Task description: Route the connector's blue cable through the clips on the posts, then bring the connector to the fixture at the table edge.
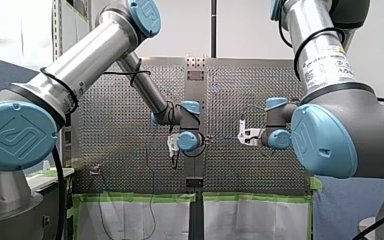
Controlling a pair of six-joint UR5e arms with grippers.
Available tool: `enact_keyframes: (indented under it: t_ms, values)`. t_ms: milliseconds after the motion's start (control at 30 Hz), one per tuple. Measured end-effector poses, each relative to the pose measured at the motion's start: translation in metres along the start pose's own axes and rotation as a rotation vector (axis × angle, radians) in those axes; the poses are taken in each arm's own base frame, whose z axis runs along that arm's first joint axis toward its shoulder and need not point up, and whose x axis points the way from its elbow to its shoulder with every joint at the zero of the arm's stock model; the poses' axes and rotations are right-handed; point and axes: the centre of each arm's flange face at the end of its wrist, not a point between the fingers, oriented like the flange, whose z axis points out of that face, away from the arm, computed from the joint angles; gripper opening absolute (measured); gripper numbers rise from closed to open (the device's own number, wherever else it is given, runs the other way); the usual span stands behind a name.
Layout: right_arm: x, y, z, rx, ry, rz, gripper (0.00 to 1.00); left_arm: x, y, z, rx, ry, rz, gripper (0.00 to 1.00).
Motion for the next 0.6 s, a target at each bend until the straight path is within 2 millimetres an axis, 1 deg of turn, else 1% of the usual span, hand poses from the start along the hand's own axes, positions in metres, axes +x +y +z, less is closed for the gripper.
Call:
enact_keyframes:
  t_ms: [200,300,433,600]
  values:
    - [0.0,0.003,0.001,-0.004,0.008,0.002,0.07,-0.002,0.0,0.003,0.004,-0.006,0.0,0.02]
    - [-0.004,0.005,0.002,-0.007,0.005,0.006,0.07,-0.004,-0.001,0.004,0.005,-0.009,-0.001,0.02]
    - [-0.015,0.006,0.003,-0.012,-0.017,0.006,0.07,-0.004,-0.001,0.005,0.005,-0.009,-0.001,0.02]
    - [-0.016,0.007,0.004,-0.013,-0.014,0.012,0.07,-0.004,-0.001,0.005,0.007,-0.009,-0.001,0.02]
